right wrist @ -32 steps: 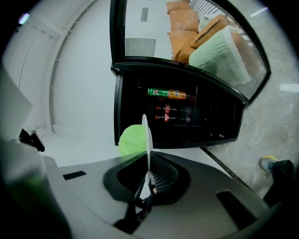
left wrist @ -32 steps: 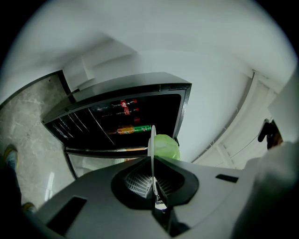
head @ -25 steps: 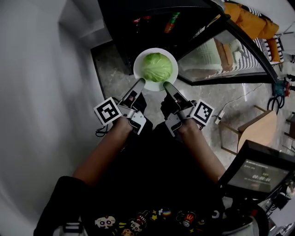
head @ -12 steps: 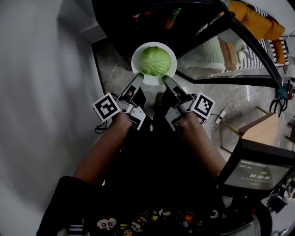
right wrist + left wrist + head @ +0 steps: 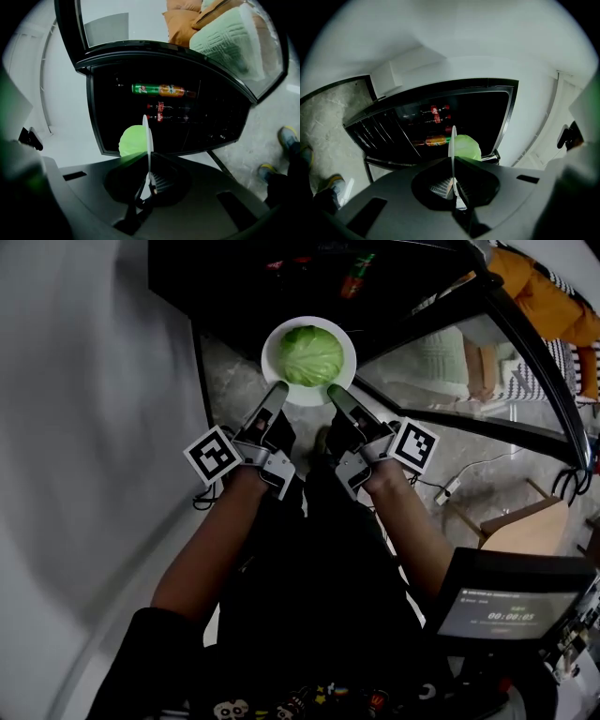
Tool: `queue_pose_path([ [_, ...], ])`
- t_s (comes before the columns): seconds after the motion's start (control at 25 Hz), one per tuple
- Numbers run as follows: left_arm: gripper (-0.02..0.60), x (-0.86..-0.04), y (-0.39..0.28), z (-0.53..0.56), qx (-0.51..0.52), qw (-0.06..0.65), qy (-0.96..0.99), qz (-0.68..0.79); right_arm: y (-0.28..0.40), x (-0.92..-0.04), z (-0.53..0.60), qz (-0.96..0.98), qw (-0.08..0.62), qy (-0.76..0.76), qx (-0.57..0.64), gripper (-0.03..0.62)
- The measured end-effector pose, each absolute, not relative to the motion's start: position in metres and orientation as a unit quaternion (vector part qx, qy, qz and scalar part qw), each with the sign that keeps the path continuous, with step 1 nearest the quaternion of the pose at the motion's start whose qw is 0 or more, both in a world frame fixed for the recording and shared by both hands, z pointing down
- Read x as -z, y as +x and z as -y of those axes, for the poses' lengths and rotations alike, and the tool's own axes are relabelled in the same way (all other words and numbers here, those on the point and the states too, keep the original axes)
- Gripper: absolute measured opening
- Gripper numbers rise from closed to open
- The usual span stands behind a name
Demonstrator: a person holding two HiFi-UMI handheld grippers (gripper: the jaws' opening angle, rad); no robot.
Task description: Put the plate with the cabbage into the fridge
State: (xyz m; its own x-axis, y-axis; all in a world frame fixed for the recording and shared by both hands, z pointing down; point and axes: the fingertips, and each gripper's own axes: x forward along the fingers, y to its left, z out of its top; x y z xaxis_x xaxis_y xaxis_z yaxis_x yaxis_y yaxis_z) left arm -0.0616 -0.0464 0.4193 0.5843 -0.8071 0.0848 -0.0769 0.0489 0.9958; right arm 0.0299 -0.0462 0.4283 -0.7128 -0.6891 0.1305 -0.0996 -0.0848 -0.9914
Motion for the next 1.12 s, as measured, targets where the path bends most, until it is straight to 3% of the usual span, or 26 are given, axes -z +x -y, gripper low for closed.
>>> queue_pose_path([
  [1.12,0.015,-0.4123,-0.0637,0.0435,0.291,0.625,0.61,0.39,0.0302,-0.4231,0.0465,-0.631,0.208,-0.316,0.677,0.021],
])
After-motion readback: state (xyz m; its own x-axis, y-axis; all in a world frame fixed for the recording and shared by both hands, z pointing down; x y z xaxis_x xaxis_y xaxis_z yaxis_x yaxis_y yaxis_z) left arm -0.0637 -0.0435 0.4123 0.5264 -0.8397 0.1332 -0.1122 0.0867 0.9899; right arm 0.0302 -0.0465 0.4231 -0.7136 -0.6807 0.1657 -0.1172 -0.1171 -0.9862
